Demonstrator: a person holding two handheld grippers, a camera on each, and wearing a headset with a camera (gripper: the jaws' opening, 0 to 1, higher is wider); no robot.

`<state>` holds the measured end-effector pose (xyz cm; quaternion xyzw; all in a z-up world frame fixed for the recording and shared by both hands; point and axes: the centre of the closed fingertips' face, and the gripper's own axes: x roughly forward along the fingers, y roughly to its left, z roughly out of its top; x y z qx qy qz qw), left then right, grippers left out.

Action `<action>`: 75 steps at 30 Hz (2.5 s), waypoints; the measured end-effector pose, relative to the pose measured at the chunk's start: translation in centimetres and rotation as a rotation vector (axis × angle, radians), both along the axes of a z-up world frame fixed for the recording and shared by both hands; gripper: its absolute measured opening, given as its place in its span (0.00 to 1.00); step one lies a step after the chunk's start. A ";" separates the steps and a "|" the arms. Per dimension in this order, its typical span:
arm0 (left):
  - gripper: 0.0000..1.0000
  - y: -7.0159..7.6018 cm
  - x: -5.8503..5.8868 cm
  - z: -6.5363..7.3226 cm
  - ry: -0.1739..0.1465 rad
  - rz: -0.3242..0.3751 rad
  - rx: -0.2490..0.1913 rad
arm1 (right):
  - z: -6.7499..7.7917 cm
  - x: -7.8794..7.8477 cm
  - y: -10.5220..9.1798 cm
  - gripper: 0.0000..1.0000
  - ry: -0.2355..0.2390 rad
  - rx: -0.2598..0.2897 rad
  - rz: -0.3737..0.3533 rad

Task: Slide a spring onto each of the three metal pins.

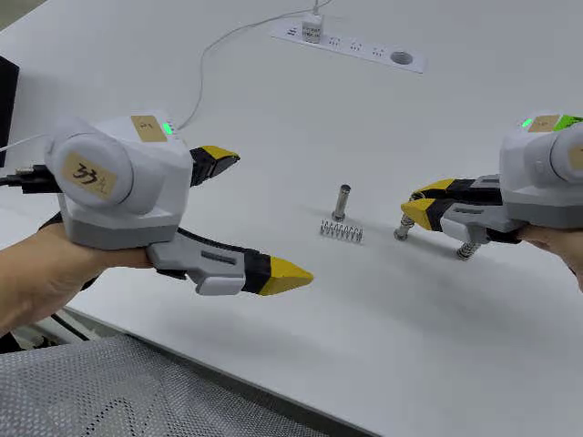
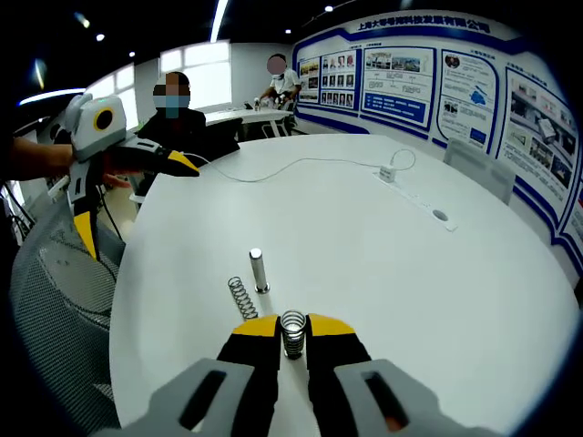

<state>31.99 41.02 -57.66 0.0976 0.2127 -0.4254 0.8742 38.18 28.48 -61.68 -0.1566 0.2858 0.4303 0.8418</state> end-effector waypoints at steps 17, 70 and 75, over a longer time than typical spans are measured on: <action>0.99 0.0 -0.1 -0.1 0.014 0.009 -0.002 | -1.7 -0.1 -0.5 0.11 0.022 -0.034 -0.003; 0.94 2.3 -1.0 -0.5 0.025 0.045 0.016 | -5.6 -2.4 6.1 0.17 0.027 -0.228 0.230; 0.93 2.4 -1.3 -0.6 0.029 0.049 0.016 | -5.6 -2.9 5.9 0.15 0.043 -0.224 0.230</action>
